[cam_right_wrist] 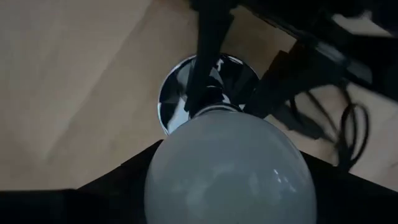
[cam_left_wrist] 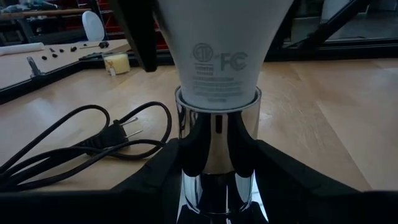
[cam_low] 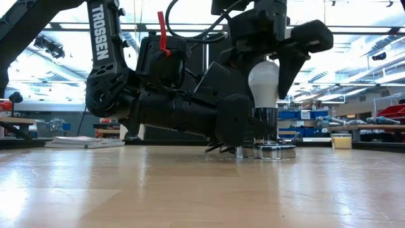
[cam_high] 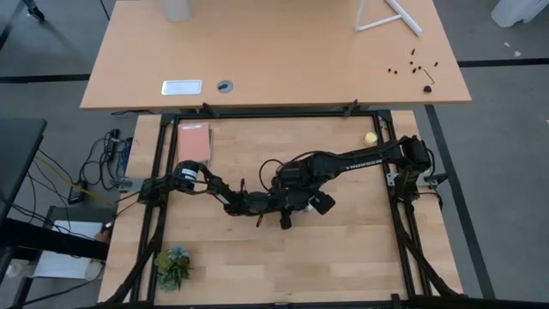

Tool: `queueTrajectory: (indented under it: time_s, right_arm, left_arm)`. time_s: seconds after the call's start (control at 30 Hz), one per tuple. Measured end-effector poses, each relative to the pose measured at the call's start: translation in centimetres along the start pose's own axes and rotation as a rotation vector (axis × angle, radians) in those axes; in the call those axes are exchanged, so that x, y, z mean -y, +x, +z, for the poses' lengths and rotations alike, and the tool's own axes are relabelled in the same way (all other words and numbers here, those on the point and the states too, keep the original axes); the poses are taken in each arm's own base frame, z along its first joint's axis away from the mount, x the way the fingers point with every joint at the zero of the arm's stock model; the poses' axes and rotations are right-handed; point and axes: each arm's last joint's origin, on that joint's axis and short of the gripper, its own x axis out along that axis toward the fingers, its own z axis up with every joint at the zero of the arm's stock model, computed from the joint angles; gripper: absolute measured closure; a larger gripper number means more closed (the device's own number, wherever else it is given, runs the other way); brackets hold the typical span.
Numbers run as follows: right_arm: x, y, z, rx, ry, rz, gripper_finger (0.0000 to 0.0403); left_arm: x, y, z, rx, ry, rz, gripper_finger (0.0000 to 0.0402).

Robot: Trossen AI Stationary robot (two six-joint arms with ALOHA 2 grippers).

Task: Screw lightbulb
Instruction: Remove the lightbulb from the socket

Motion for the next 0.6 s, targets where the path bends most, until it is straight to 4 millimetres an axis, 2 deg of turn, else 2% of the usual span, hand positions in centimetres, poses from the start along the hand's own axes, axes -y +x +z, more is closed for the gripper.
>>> queueTrajectory:
  time_s: [0.1,0.23,0.37,0.47,0.53,0.6]
  right_arm:
    - [0.07,0.0,-0.05,-0.014,-0.059,-0.018,0.0119]
    - [-0.09,-0.01,0.03,-0.019,-0.035,-0.02,0.0107]
    - [-0.32,-0.02,0.18,-0.012,0.075,-0.01,0.0078]
    - [-0.33,-0.02,0.2,-0.009,0.168,-0.007,0.004]
    - [-0.34,-0.02,0.27,0.004,0.264,0.003,0.0015]
    - [-0.32,-0.02,0.33,0.012,0.383,0.008,0.0009]
  left_arm:
    - [-0.04,0.0,-0.01,0.0,-0.002,0.005,0.0231]
    - [-0.04,0.01,-0.02,0.0,-0.005,0.002,0.0231]
    - [0.03,-0.01,-0.02,0.0,-0.006,-0.005,0.0231]
    - [0.03,-0.01,-0.02,0.0,-0.006,-0.005,0.0231]
    - [0.03,-0.01,-0.02,0.0,-0.006,-0.005,0.0231]
    - [0.03,-0.01,-0.02,-0.001,-0.006,-0.005,0.0231]
